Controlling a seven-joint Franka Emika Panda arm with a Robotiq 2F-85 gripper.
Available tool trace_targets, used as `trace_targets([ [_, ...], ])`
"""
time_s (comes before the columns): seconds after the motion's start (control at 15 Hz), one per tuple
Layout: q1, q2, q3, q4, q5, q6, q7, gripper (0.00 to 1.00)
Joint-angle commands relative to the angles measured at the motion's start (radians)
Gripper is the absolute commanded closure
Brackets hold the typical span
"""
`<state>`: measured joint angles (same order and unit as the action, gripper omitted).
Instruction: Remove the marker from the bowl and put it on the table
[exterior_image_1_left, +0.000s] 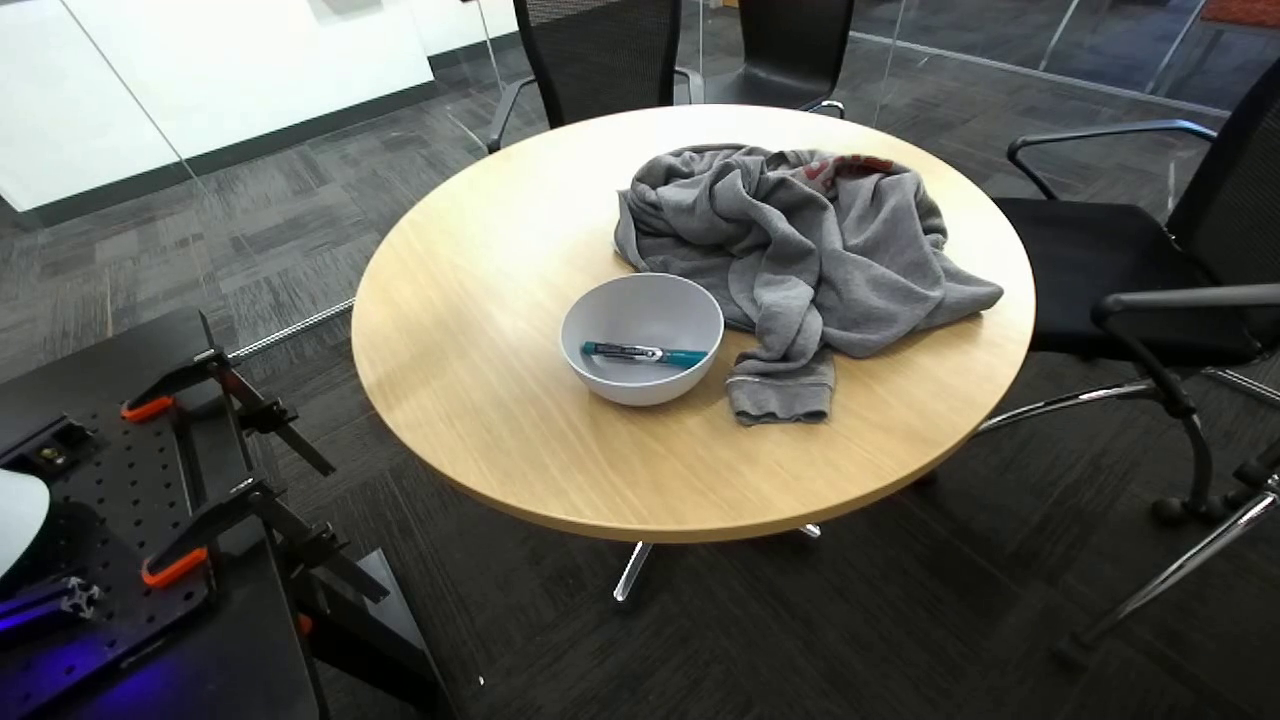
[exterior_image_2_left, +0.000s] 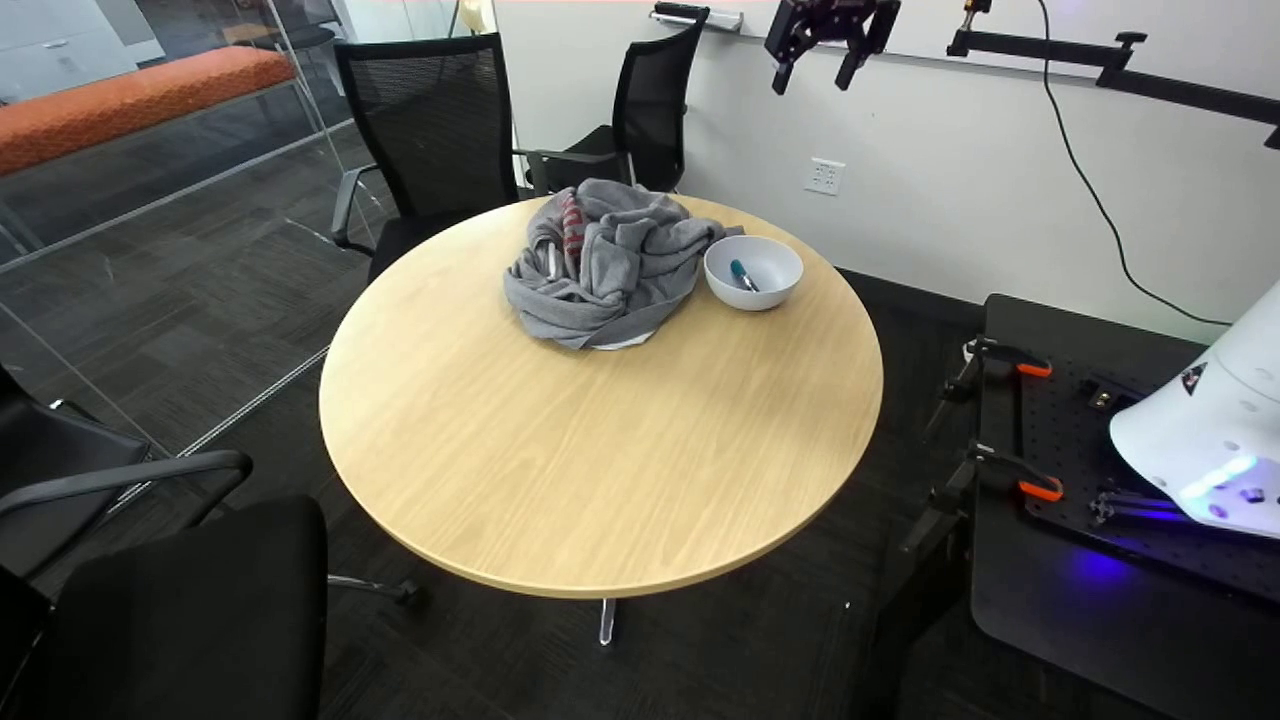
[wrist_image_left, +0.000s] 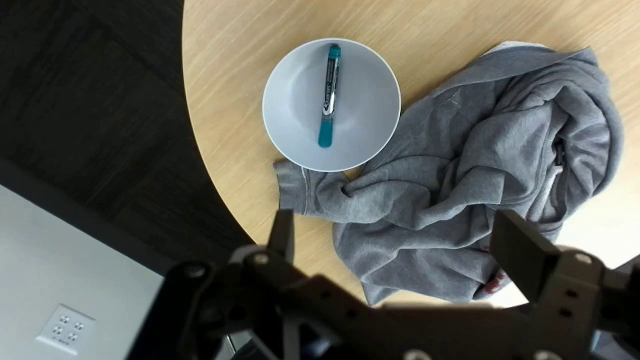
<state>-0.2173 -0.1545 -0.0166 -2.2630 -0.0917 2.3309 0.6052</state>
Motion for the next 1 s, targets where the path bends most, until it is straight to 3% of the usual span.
trace_targets([
  [0.0,0.013,0.086,-0.025,0.0,-0.028,0.089,0.056,0.0],
  [0.53,0.036,0.253,-0.099,0.003,-0.007,0.15,0.08,0.0],
  [0.93,0.054,0.269,-0.115,-0.002,0.01,0.129,0.043,0.0],
])
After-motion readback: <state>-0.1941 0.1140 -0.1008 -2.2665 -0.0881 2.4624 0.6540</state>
